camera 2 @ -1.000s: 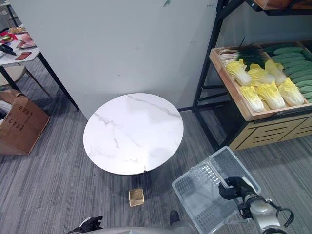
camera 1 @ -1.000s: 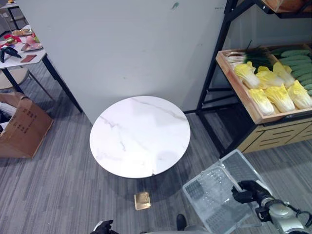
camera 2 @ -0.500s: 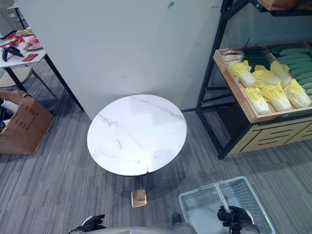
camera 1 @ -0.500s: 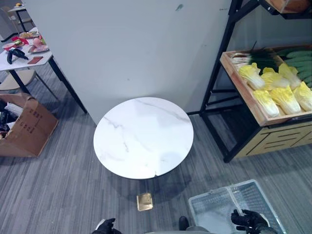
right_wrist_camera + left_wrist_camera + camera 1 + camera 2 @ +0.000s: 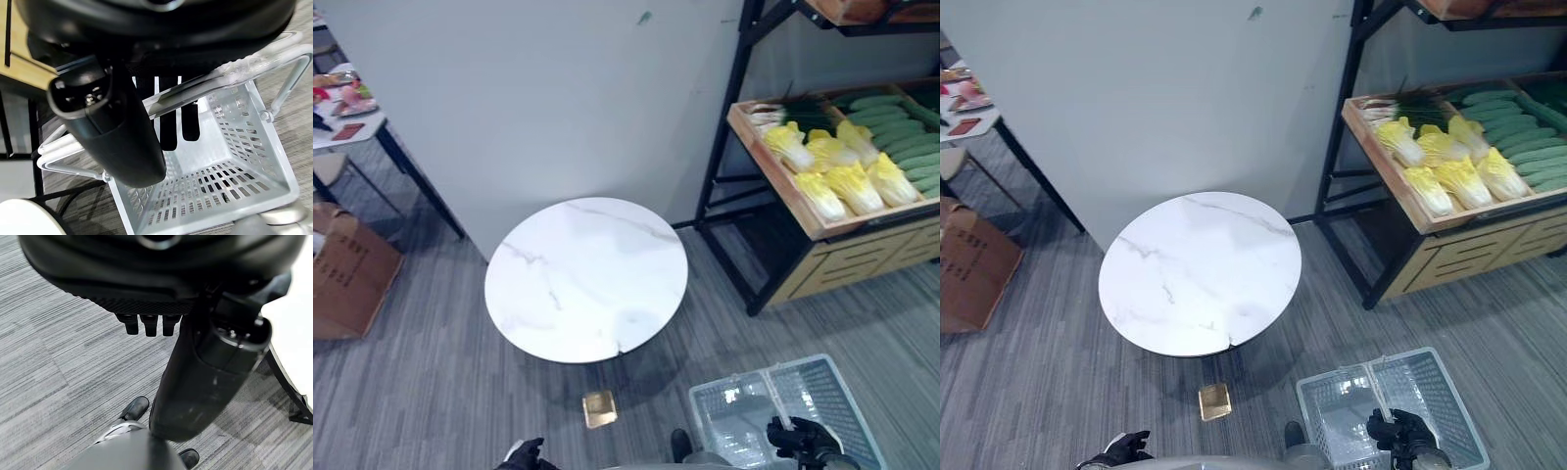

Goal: Get the vegetables into the basket

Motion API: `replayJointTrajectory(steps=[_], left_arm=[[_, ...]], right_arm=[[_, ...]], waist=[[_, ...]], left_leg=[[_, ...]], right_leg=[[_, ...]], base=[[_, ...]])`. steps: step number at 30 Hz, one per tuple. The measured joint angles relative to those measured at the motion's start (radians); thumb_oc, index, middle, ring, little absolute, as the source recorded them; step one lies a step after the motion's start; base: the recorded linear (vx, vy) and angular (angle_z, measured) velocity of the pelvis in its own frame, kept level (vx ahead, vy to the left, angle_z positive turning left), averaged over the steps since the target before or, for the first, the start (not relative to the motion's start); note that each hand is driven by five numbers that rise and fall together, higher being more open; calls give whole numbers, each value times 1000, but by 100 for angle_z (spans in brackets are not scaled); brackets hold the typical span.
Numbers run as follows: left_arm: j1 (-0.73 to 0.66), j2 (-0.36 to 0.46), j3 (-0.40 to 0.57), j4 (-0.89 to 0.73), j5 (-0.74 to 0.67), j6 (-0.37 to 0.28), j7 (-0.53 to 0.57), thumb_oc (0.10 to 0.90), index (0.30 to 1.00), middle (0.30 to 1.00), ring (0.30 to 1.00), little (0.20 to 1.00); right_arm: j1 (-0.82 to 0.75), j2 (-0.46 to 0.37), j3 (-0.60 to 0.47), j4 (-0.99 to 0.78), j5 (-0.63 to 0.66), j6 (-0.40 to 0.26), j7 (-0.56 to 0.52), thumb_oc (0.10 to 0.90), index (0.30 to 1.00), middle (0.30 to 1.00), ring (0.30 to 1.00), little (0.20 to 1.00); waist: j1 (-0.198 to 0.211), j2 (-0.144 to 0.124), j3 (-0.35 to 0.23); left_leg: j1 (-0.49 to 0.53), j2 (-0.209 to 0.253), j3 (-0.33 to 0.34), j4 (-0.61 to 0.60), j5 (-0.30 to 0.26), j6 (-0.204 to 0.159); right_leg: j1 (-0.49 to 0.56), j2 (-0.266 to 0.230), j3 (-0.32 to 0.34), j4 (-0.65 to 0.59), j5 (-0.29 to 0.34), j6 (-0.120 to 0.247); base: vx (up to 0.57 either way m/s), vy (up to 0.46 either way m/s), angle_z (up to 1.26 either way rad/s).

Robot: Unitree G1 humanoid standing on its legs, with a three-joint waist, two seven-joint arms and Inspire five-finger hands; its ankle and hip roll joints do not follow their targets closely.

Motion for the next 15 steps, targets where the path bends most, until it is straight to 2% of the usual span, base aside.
replayJointTrajectory(steps=[1,2,5,7,8,10,11,12,13,15], left_arm=[[-8,10,-2,3,0,0,1,900,1000,1000,1000,1000],[-14,12,-4,7,1,-1,2,900,1000,1000,1000,1000],[-12,13,-12,9,0,-11,9,900,1000,1000,1000,1000],[-14,12,-12,10,0,-11,12,900,1000,1000,1000,1000],[-12,14,-12,3,0,-11,13,900,1000,1000,1000,1000],[-4,17,-6,-7,0,-14,14,900,1000,1000,1000,1000],[-2,16,7,-7,0,-16,17,900,1000,1000,1000,1000],[-2,10,10,-7,0,-16,18,900,1000,1000,1000,1000],[8,8,17,-7,0,-17,19,900,1000,1000,1000,1000],[23,15,55,-2,-1,-15,22,900,1000,1000,1000,1000]], right_arm=[[-21,16,2,-1,7,0,0,400,300,300,300,300],[-17,22,3,-1,8,0,2,400,300,300,300,300],[-12,35,4,-1,10,0,4,400,300,300,300,300],[1,40,6,-1,10,0,3,400,300,300,300,300],[0,42,13,-6,9,-1,0,400,300,300,300,300],[-3,48,29,-5,8,-1,4,400,300,300,300,300],[-11,56,31,-4,7,0,3,400,300,300,300,300],[-12,55,31,-3,6,0,3,400,300,300,300,300],[-15,52,39,2,5,0,0,400,300,300,300,300],[-21,51,64,4,4,10,0,400,300,300,300,300]], waist=[[-1,-6,9],[-11,-11,11],[-19,-12,14],[-27,-12,20],[-23,-5,31],[-16,6,44],[-2,14,49],[2,25,55],[15,39,58],[42,37,53]], left_leg=[[-3,1,43,-1,-3,10],[-3,-1,55,-1,-2,17],[-7,0,111,-1,-8,28],[-3,-3,145,2,-12,24],[2,6,169,0,-3,10],[3,23,215,0,-2,7],[4,34,243,0,-9,17],[6,46,262,0,-12,15],[9,62,297,0,-13,11],[32,85,362,3,-21,-28]], right_leg=[[-19,-5,24,0,24,22],[-24,-7,17,-2,19,30],[-58,-6,-11,52,-21,33],[-59,-7,-32,47,-19,31],[-61,-2,-75,39,26,6],[-69,14,-167,11,70,11],[-73,10,-291,5,46,15],[-74,3,-356,16,10,13],[-74,-19,-449,43,-19,17],[-47,-75,-555,77,-51,18]], base=[[-21,127,-60],[-21,104,-61],[13,97,-53],[-31,38,-50],[-41,32,-62],[-14,-1,-65],[2,-18,-69],[15,-27,-79],[58,-59,-104],[93,-113,-109]])
